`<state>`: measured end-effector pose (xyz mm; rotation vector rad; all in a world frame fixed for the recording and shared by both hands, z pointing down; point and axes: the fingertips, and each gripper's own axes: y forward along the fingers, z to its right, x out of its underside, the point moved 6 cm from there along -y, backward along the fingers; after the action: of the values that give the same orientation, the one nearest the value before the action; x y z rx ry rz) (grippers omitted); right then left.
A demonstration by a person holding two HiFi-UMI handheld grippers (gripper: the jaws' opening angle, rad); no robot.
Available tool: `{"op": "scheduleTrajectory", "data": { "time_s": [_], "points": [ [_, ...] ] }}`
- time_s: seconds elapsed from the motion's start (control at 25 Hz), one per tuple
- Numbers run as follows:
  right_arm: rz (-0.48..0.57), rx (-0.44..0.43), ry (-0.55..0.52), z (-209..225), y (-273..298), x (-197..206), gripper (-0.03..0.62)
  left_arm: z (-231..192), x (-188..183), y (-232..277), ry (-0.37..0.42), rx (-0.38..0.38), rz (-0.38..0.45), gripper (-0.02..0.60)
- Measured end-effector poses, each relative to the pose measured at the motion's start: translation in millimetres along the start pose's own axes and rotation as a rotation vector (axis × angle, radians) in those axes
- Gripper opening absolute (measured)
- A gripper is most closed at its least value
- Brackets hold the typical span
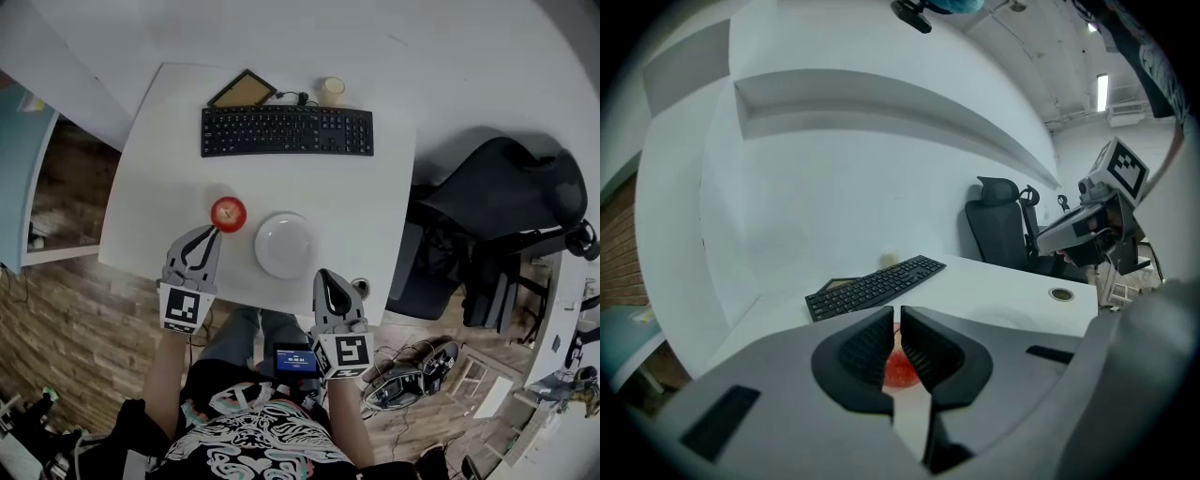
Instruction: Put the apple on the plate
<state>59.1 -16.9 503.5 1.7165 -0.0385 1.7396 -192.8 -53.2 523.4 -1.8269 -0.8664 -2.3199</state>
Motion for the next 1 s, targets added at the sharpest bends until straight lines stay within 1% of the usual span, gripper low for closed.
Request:
{"op": "scheduleTrajectory", "data": {
  "time_s": [0.16, 0.28, 0.4, 0.52, 0.64, 1.0],
  "points": [
    [-0.012, -0.007, -0.002, 0.0, 5.5, 2.0, 0.029, 0.6, 6.2, 8.4, 0.02, 0.012, -0.026, 0.018],
    [-0.017, -0.012, -0.005, -2.1, 7.1, 3.3, 0.029, -2.3, 10.2, 13.8, 0.012, 0.025, -0.039, 0.026],
    [-0.022, -0.007, 0.004, -2.4, 6.4, 5.7, 0.029, -4.1, 13.2, 21.3, 0.006, 0.043, -0.053, 0.076],
    [-0.029, 0.002, 0.015, -1.2, 8.1, 9.5, 0.029, -3.7, 14.8, 28.2, 0.014, 0.07, -0.075, 0.107],
    [-0.03, 0.012, 0.021, -2.4, 11.1, 11.1, 0.029, -3.7, 15.1, 34.6, 0.005, 0.1, -0.085, 0.137],
    [-0.043, 0.036, 0.028, -2.8, 12.1, 13.8, 0.029, -6.8, 15.3, 51.9, 0.015, 0.13, -0.096, 0.139]
  ]
}}
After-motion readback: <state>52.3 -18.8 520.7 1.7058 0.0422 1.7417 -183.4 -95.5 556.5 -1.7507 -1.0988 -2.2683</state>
